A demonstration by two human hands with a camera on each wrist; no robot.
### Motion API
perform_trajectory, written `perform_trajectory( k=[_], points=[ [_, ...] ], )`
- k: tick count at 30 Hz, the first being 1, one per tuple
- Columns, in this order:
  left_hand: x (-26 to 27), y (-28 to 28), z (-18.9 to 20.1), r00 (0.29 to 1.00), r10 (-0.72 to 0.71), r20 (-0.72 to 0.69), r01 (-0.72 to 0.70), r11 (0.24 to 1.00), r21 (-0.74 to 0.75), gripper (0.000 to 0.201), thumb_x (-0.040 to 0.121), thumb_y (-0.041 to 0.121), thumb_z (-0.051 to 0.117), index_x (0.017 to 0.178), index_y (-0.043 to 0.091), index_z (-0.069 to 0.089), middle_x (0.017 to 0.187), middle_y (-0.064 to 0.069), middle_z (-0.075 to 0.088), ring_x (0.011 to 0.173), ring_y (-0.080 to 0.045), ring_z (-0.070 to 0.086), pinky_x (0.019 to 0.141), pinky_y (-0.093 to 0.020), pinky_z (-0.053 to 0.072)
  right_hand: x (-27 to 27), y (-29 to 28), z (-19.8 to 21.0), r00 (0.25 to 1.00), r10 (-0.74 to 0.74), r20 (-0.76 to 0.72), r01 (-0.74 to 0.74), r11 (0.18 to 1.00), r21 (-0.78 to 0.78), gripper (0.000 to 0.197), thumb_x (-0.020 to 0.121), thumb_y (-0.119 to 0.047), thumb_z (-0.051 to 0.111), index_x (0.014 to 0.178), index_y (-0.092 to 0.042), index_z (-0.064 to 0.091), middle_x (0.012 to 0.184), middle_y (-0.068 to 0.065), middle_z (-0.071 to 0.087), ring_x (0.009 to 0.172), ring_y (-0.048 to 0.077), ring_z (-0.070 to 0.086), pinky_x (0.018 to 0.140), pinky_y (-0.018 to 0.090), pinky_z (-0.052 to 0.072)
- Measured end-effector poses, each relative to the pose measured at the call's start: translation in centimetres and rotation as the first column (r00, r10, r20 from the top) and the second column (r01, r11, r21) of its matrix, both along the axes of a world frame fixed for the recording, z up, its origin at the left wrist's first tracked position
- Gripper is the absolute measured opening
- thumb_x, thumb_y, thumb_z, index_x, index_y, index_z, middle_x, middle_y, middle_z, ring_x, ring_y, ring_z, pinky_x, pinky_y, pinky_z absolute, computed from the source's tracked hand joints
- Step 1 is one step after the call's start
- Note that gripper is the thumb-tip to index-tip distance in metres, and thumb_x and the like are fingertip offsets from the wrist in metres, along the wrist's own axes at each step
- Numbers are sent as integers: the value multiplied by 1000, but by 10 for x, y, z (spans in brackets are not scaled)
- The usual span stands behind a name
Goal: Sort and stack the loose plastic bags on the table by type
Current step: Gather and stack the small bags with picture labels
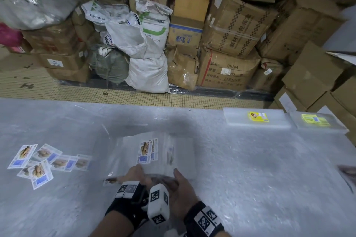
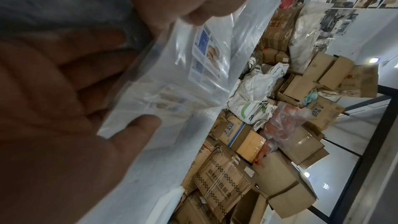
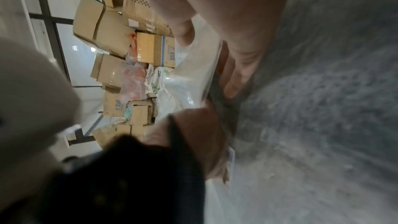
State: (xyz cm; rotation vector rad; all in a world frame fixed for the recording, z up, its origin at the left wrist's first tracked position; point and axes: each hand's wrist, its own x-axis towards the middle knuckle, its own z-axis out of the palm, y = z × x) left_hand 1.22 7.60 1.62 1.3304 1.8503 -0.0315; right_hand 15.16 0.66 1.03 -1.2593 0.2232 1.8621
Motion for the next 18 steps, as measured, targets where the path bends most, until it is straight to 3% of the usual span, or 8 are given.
perform_trajectory(
  k=[2, 4, 6, 8, 10, 12, 15, 18],
  points=[
    [1, -4, -11, 1000, -12, -5, 12, 1000, 21, 24, 86, 34, 70, 93, 16, 55, 102, -3, 64, 94, -18, 60, 79, -23, 49, -8, 4, 5, 996, -90, 5, 90, 996, -8, 57, 85, -38, 68, 119, 6, 62, 107, 21, 67, 94, 35, 63, 85, 44, 52],
    [0, -8, -14, 999, 2, 45, -3, 999, 43, 22, 84, 35, 71, 96, 19, 61, 93, 2, 63, 85, -14, 59, 71, -17, 48, -12, 8, 14, 994, -89, 60, 89, 996, 13, 49, 92, -34, 62, 114, 10, 62, 103, 25, 69, 84, 38, 68, 69, 43, 59],
    [0, -10, -13, 994, 47, 100, -51, 998, 39, 16, 87, 30, 68, 98, 20, 63, 87, 5, 60, 83, -12, 60, 57, -7, 43, -11, 13, 19, 993, -94, 73, 91, 995, 45, 28, 96, -17, 57, 94, 10, 62, 82, 26, 70, 62, 35, 68, 51, 39, 57],
    [0, -12, -14, 933, 242, 268, -244, 969, -27, 14, 89, 29, 66, 93, 17, 60, 87, 4, 61, 85, -14, 61, 57, -9, 42, -12, 17, 13, 985, -136, 107, 132, 990, 41, 15, 86, 6, 57, 72, 1, 53, 66, 18, 57, 50, 29, 58, 53, 38, 55],
    [0, -10, -21, 745, 501, 440, -493, 858, -144, 25, 91, 28, 60, 109, 11, 60, 108, -9, 65, 91, -21, 59, 71, -26, 50, -11, 17, 6, 966, -172, 192, 159, 984, 79, 21, 78, 18, 56, 76, -3, 50, 64, 16, 49, 52, 26, 53, 60, 43, 51],
    [3, -12, -22, 309, 696, 648, -627, 662, -412, 38, 94, 16, 49, 127, -3, 50, 128, -26, 56, 102, -31, 58, 77, -42, 52, -6, 16, 2, 949, -203, 243, 174, 976, 133, 27, 77, 22, 57, 89, -2, 51, 67, 17, 54, 57, 28, 56, 59, 43, 53],
    [8, -24, -6, -83, 780, 620, -579, 469, -667, 25, 96, 5, 45, 110, -14, 52, 91, -31, 68, 77, -41, 69, 62, -47, 58, 10, 14, 3, 929, -218, 298, 174, 971, 165, 25, 82, 19, 57, 91, -4, 49, 76, 19, 60, 66, 31, 61, 60, 43, 54],
    [0, -25, 0, -197, 737, 647, -576, 447, -684, 22, 98, 9, 45, 104, -9, 56, 61, -23, 68, 55, -34, 69, 38, -39, 54, 29, 11, 0, 903, -265, 338, 223, 962, 158, 30, 87, 15, 55, 90, -11, 41, 83, 21, 61, 71, 34, 64, 63, 44, 56]
  ],
)
